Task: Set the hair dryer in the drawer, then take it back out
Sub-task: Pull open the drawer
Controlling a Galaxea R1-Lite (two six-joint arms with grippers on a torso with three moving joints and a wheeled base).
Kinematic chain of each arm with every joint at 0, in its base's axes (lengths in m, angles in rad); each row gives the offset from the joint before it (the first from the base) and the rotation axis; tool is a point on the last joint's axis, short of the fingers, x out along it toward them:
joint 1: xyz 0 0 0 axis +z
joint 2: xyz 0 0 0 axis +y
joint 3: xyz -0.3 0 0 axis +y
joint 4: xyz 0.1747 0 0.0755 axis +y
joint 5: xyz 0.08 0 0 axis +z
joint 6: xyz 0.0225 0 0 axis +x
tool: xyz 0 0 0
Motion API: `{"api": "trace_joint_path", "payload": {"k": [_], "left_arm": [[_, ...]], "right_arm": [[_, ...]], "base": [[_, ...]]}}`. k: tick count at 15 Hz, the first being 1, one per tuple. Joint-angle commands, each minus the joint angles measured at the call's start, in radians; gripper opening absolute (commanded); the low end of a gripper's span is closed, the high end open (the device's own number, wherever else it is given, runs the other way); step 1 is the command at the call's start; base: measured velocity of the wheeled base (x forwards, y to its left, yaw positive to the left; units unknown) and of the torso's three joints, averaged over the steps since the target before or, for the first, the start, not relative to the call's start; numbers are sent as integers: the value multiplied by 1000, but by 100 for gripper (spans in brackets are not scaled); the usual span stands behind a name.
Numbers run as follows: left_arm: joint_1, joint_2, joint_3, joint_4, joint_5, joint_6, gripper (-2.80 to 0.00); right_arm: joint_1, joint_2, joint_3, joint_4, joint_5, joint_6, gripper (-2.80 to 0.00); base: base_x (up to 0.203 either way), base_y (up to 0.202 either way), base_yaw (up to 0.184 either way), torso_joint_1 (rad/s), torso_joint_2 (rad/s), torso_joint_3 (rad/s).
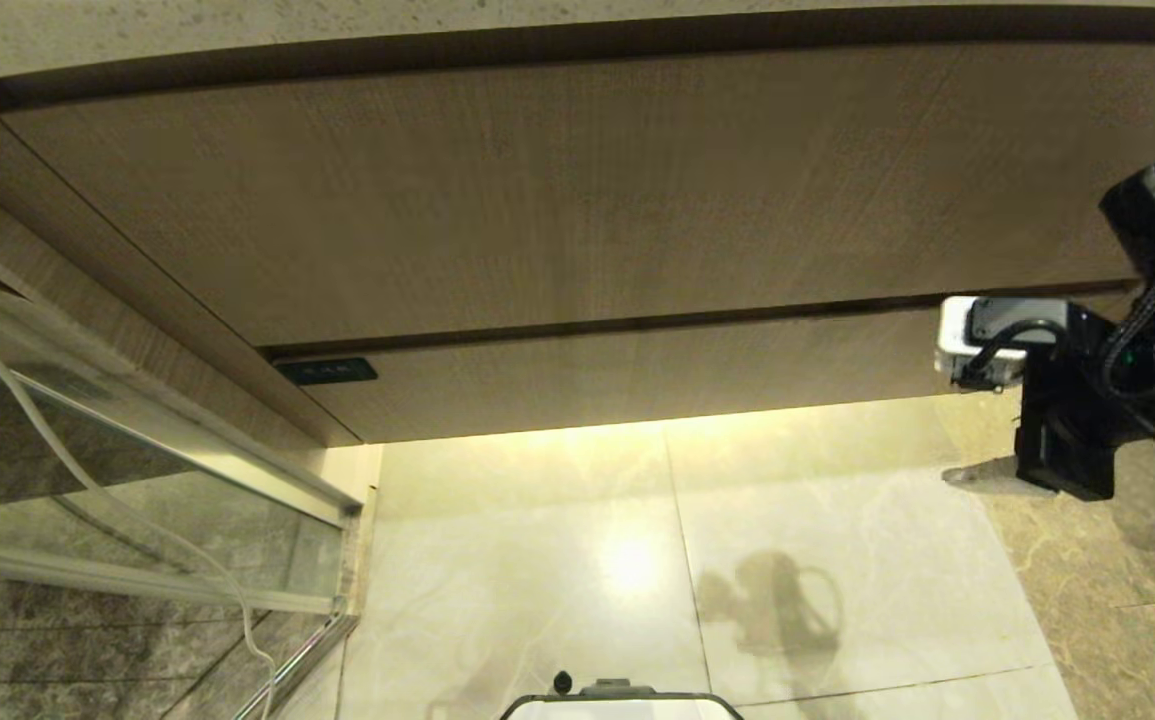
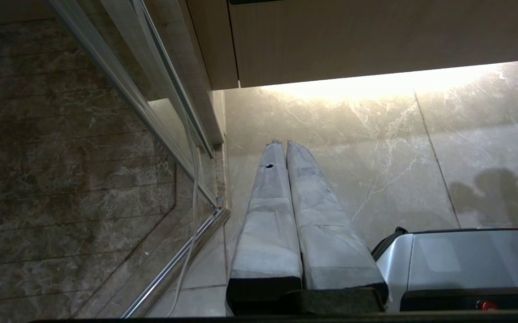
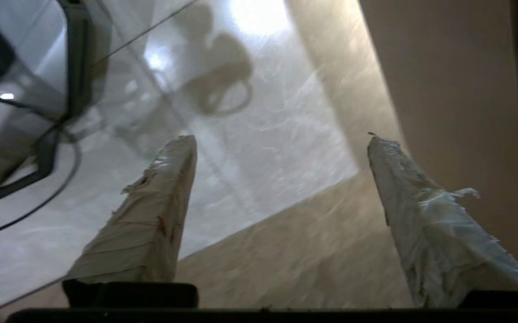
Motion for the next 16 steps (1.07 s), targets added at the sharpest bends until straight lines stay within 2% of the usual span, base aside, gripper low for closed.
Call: {"api": "trace_joint_path", "payload": {"k": [1, 2, 4, 5, 6, 9, 11, 13, 15, 16], "left_arm": [[0, 0, 0, 0, 0, 0, -280], [0, 0, 1, 0, 0, 0, -280], [0, 0, 0, 0, 0, 0, -280], [0, 0, 0, 0, 0, 0, -280], [0, -1, 0, 0, 0, 0, -280], [0, 0, 0, 0, 0, 0, -280], [0, -1, 0, 0, 0, 0, -280], [0, 0, 1, 0, 0, 0, -280], [0, 0, 1, 0, 0, 0, -280], [0, 0, 0, 0, 0, 0, -280]], "right_arm": [[4, -4, 221, -438, 77, -74, 0], [3, 6, 304, -606, 166, -90, 0], [-49, 55, 358, -823, 432, -116, 0], [-78, 112, 343, -884, 537, -139, 0], [-101, 158, 303, -913, 607, -166, 0], [-133, 262, 161, -910, 670, -213, 0], [-160, 276, 134, -817, 679, -267, 0], [-163, 277, 132, -812, 680, -272, 0], [-181, 287, 99, -737, 686, -406, 0], [-183, 300, 72, -692, 683, -433, 0]], "base": [[0, 0, 0, 0, 0, 0], [0, 0, 0, 0, 0, 0], [0, 0, 0, 0, 0, 0], [0, 0, 0, 0, 0, 0], [0, 0, 0, 0, 0, 0], [0, 0, 0, 0, 0, 0], [0, 0, 0, 0, 0, 0], [0, 0, 0, 0, 0, 0], [0, 0, 0, 0, 0, 0], [0, 0, 0, 0, 0, 0]]}}
